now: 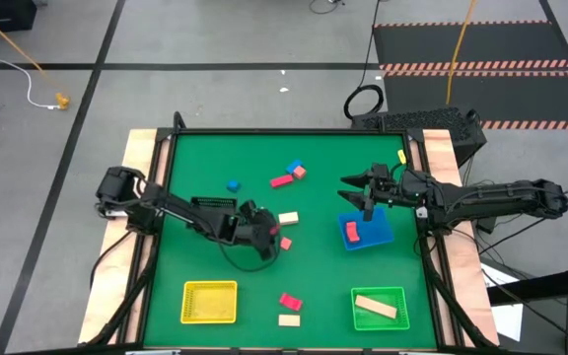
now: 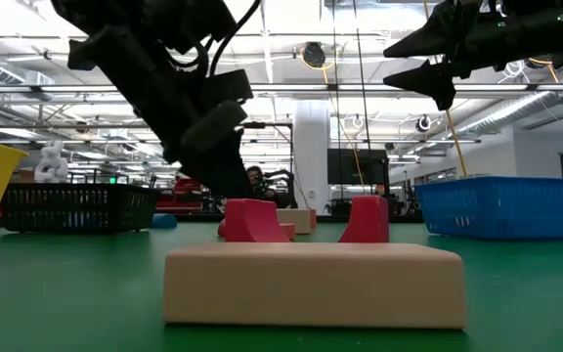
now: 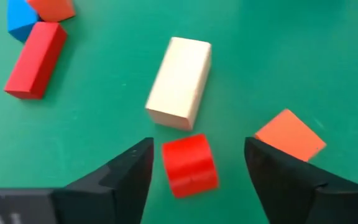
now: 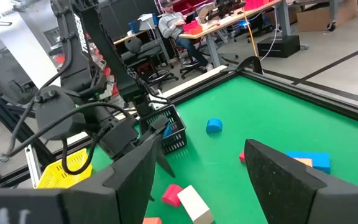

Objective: Sort & place blocks by color
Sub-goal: Put the center red block into the yellow bin

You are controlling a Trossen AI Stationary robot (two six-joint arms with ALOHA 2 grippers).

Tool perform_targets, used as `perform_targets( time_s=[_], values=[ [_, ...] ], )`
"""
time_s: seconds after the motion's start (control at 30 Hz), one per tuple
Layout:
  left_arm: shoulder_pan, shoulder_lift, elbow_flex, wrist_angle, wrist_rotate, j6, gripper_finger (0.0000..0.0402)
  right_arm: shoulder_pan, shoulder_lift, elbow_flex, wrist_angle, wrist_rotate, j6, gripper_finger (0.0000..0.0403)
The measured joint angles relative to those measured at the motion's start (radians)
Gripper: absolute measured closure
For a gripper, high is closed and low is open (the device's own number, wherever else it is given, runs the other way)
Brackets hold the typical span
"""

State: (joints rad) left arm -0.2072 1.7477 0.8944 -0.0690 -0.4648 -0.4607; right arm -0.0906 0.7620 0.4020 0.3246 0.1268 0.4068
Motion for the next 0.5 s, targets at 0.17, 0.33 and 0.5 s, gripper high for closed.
perform_targets(
  time_s=[0.17, 0.33, 0.5],
  values=[
    [0.023, 0.0, 0.0, -0.012, -0.001, -0.04, 0.0112, 0.0, 0.0, 0.0, 0.0, 0.0, 0.0, 0.0165],
    [0.042, 0.017, 0.0, -0.012, 0.001, -0.068, 0.0117, 0.0, 0.0, 0.0, 0.0, 0.0, 0.0, 0.0165],
    [0.05, 0.07, 0.0, 0.0, 0.018, -0.099, 0.0125, 0.0, 0.0, 0.0, 0.0, 0.0, 0.0, 0.0165]
  ],
)
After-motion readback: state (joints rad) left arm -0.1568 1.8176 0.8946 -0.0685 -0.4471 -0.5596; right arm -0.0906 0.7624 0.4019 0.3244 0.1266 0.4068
